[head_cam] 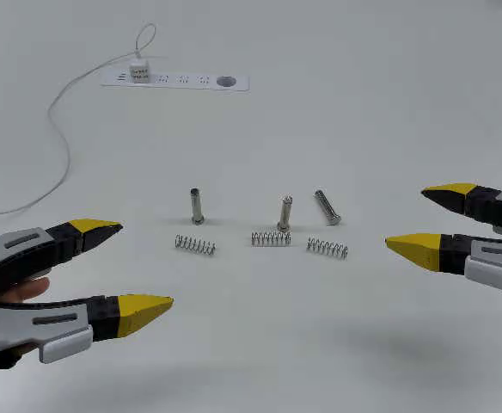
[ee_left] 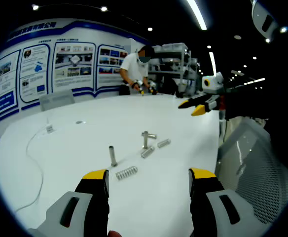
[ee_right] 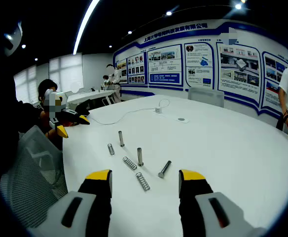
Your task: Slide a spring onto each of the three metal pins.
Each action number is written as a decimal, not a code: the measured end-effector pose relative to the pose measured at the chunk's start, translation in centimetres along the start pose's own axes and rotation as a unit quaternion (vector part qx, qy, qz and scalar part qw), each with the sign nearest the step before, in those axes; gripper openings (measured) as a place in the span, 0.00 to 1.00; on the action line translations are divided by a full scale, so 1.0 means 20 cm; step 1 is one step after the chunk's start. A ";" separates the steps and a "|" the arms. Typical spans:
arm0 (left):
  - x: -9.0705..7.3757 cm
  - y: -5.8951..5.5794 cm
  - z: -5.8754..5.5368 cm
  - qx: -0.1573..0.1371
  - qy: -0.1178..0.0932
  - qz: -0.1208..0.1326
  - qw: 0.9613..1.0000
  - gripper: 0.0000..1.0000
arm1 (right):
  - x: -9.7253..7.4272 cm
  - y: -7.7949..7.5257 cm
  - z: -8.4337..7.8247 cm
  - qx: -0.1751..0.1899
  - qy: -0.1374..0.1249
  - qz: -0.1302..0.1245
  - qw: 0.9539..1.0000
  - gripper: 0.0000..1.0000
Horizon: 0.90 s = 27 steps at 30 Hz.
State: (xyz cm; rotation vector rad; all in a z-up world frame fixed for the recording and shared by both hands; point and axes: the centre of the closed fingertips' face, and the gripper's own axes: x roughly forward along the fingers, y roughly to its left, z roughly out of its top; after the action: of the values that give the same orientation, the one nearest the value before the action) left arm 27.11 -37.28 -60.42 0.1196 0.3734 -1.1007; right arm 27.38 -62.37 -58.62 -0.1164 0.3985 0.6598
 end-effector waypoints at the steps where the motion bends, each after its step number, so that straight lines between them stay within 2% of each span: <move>1: 0.00 0.00 0.00 0.001 0.001 0.000 1.000 0.67 | 0.00 -0.01 0.00 0.000 0.000 -0.001 1.000 0.55; 5: 0.00 0.00 0.00 0.002 0.002 0.000 1.000 0.67 | 0.00 -0.01 0.01 0.001 -0.003 -0.004 1.000 0.55; 18: 0.00 0.00 0.00 0.005 0.006 -0.001 1.000 0.67 | 0.02 -0.03 -0.02 0.010 0.011 -0.008 1.000 0.53; 27: 0.01 0.00 0.00 0.008 0.007 -0.001 1.000 0.67 | 0.12 -0.09 0.04 0.008 0.025 -0.021 0.999 0.49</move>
State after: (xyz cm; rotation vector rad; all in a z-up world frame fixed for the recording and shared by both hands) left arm 27.21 -37.40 -60.54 0.1407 0.3780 -1.1048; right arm 30.46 -62.34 -58.93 -0.1256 0.4474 0.6140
